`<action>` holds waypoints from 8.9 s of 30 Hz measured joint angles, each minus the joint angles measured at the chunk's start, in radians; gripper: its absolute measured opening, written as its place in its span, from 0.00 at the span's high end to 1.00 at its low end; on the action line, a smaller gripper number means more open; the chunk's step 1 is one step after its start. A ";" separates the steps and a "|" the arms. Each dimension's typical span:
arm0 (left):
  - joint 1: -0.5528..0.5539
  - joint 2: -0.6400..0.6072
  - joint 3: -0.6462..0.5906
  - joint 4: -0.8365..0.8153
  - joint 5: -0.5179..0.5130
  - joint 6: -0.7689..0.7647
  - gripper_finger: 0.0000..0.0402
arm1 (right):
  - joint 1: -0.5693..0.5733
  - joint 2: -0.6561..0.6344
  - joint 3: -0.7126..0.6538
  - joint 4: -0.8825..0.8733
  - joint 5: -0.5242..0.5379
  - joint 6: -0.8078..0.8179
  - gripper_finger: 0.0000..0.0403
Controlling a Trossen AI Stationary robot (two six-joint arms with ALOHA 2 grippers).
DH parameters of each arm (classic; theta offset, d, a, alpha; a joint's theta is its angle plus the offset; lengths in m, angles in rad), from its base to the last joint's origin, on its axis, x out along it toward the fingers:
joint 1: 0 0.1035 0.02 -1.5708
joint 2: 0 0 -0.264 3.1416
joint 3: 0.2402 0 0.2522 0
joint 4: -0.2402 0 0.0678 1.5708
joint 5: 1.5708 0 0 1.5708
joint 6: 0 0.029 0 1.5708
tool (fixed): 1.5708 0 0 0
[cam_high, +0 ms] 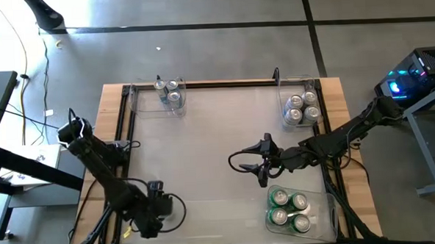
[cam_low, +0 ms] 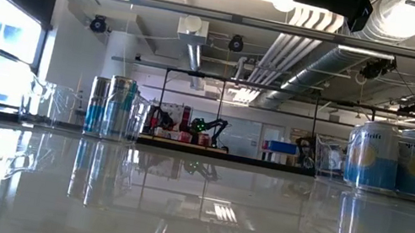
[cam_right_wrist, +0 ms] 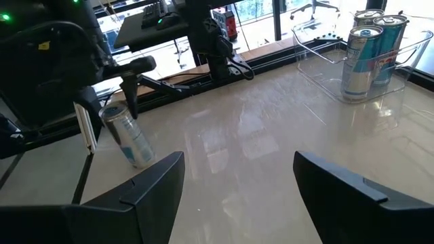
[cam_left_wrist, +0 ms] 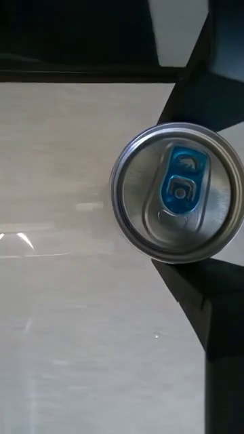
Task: Sort soda cans
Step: Put the bottom white blue soda can into the top left transparent bin, then return to Home Position
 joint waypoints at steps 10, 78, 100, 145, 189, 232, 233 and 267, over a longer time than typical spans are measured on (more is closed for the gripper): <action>0.038 0.000 0.034 -0.021 -0.281 -0.120 0.44 | 0.000 0.000 0.000 0.000 0.000 -0.001 0.32; 1.678 -0.261 -0.269 0.210 0.071 0.593 0.31 | -0.068 0.000 0.000 0.000 -0.046 -0.045 0.32; 1.768 -0.420 -0.268 0.169 0.147 0.687 0.29 | -0.074 0.000 0.000 -0.007 -0.043 -0.031 0.32; 1.144 -1.215 -0.907 0.955 0.147 0.666 0.95 | -0.557 -0.934 -0.668 0.308 -0.669 -0.209 1.00; 0.997 -1.565 -1.202 0.987 0.113 0.787 1.00 | -0.451 -1.164 -0.818 -0.076 -0.576 -0.128 1.00; 0.925 -1.569 -1.202 1.012 0.111 0.792 1.00 | -0.331 -1.204 -0.818 -0.077 -0.576 -0.124 1.00; 0.923 -1.569 -1.202 1.012 0.112 0.791 1.00 | -0.331 -1.204 -0.818 -0.077 -0.576 -0.124 1.00; 0.917 -1.569 -1.202 0.993 0.075 0.773 1.00 | -0.331 -1.204 -0.819 -0.077 -0.576 -0.124 1.00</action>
